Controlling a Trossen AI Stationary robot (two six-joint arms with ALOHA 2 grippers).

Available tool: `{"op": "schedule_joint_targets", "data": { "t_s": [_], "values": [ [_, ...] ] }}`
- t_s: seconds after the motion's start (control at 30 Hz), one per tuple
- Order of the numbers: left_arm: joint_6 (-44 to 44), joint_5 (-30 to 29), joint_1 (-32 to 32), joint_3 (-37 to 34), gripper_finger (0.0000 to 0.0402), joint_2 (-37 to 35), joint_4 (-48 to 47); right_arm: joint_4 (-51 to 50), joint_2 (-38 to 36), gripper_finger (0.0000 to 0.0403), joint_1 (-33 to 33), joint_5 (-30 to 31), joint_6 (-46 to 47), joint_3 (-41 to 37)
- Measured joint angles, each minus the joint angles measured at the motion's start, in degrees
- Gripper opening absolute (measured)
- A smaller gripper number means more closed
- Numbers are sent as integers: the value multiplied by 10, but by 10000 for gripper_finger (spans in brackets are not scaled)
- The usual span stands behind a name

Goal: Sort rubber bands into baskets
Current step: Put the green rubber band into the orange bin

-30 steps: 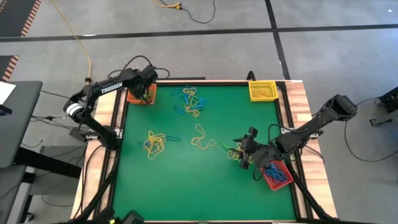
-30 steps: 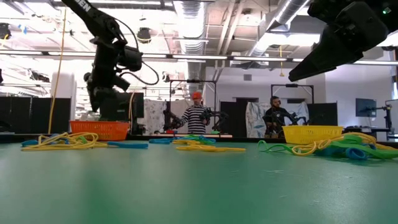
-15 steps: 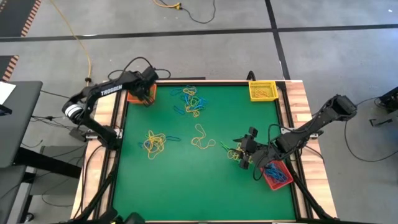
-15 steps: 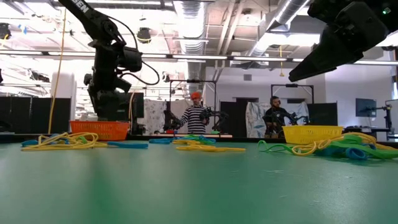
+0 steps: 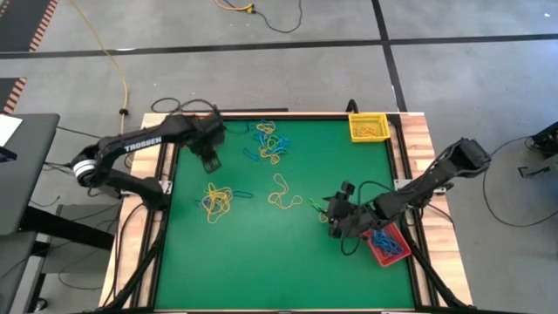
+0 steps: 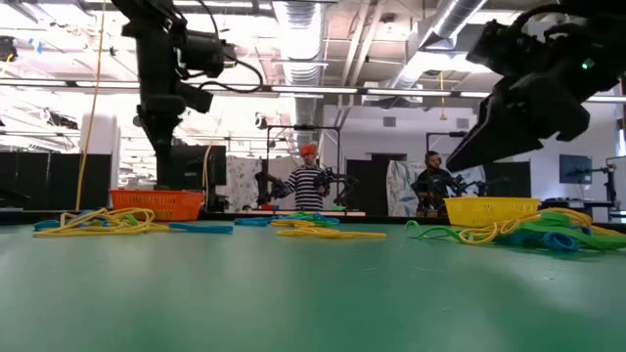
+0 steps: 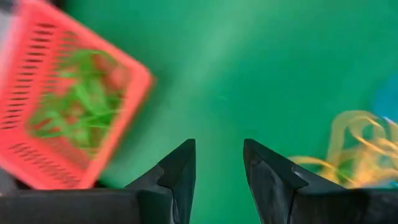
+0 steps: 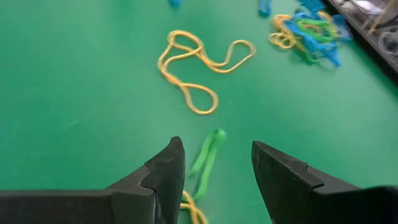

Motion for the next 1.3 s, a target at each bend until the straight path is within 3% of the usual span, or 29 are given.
{"op": "schedule_joint_targets", "data": {
  "t_s": [0.13,0.27,0.53,0.9,1.3],
  "values": [
    [-39,42,-71,-36,125,-14,-14,30,3,215,0,-8,-29,0],
    [-87,43,-132,-74,125,-13,-23,52,-10,215,0,-14,-54,0],
    [-110,62,-207,-153,110,-13,-17,59,-26,215,1,-15,-59,0],
    [-159,40,-229,-154,80,-9,45,68,-26,215,1,-17,-59,0],
    [-305,42,-209,-194,80,-9,100,69,-26,215,1,-20,-59,0]
  ]
}}
